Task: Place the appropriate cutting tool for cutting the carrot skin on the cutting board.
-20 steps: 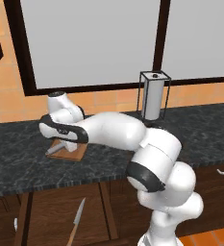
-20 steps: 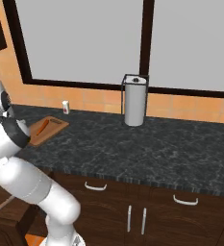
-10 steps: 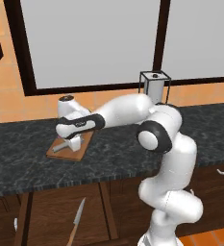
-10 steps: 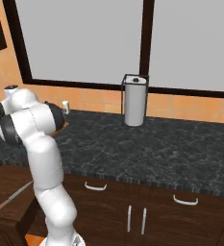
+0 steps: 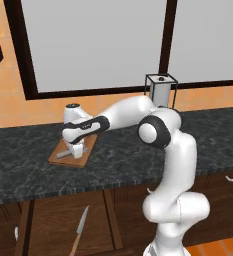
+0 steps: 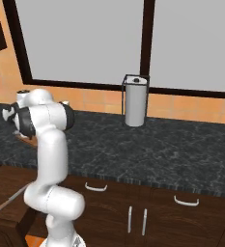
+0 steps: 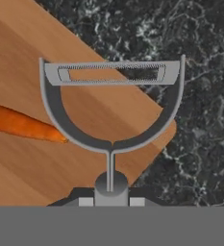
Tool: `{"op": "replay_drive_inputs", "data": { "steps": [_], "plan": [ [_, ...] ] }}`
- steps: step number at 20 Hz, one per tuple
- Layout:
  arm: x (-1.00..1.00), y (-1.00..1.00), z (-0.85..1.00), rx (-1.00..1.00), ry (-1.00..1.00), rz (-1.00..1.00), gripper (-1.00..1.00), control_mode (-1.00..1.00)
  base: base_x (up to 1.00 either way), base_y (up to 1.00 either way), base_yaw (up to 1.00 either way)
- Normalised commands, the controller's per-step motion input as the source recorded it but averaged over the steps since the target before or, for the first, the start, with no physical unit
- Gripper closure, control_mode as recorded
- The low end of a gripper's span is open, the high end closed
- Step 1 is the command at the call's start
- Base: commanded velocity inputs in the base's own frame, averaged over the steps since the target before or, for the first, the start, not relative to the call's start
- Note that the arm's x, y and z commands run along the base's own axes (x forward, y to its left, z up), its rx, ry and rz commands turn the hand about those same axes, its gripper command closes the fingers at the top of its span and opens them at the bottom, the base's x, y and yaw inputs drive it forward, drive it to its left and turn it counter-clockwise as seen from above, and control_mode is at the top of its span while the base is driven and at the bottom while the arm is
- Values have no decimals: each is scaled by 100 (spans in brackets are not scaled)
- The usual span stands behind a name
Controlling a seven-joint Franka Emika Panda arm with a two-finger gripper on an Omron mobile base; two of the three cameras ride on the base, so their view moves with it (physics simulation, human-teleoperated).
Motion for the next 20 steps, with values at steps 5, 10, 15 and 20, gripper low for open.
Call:
{"op": "replay_drive_inputs", "data": {
  "steps": [5, 10, 15, 20],
  "plan": [
    [35, 1, -3, -1, 16, -9, 100, -100, 0, 0, 0],
    [8, 0, -24, 0, 1, -2, 100, -100, 0, 0, 0],
    [0, 0, -47, 0, -1, 0, -100, -100, 0, 0, 0],
    [0, -9, -31, 0, 0, 0, -100, -100, 0, 0, 0]
  ]
}}
